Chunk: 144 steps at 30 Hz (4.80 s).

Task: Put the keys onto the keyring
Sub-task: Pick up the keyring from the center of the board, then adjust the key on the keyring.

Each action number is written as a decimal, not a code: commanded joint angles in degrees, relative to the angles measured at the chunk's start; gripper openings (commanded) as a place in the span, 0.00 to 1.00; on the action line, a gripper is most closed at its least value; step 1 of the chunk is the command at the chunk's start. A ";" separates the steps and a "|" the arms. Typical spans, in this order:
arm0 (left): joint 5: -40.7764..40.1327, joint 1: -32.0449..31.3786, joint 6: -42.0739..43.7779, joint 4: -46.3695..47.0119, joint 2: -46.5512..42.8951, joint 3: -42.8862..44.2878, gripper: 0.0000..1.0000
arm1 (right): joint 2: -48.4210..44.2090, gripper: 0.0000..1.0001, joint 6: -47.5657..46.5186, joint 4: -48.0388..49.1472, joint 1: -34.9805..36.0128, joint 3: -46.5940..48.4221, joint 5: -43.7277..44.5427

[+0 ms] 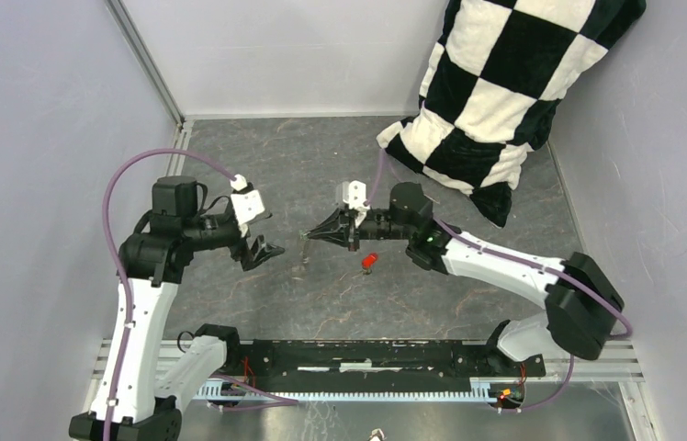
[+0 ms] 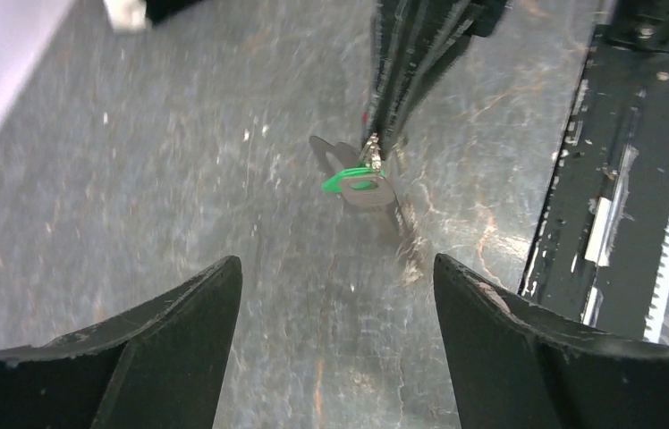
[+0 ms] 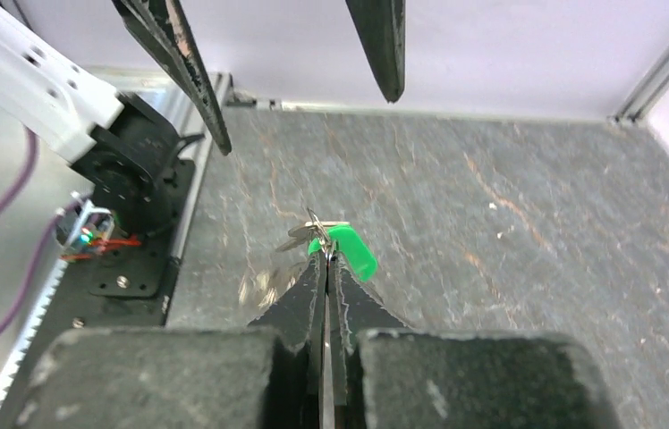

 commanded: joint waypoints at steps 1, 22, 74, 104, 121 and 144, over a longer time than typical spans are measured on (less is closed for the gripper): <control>11.12 -0.75 11.46 -8.40 -1.63 6.21 0.85 | -7.43 0.01 3.90 5.48 0.08 -0.57 -3.62; 27.36 -2.30 -18.43 13.77 -6.76 3.14 0.84 | -12.85 0.01 -6.81 -26.03 10.57 14.83 6.58; 20.87 -3.72 -11.28 6.00 -6.12 0.74 0.02 | -15.06 0.45 -15.48 -39.74 15.04 19.42 15.54; 20.64 -3.69 -8.88 6.05 -7.79 0.94 0.02 | -9.54 0.29 8.79 -22.81 14.82 14.93 14.93; 18.89 -3.72 -7.01 6.04 -8.15 0.40 0.02 | -11.93 0.31 7.82 -28.68 14.91 15.15 23.33; 12.81 -3.72 -14.77 14.53 -7.62 0.13 0.02 | -9.70 0.39 11.66 -21.83 15.33 9.43 20.12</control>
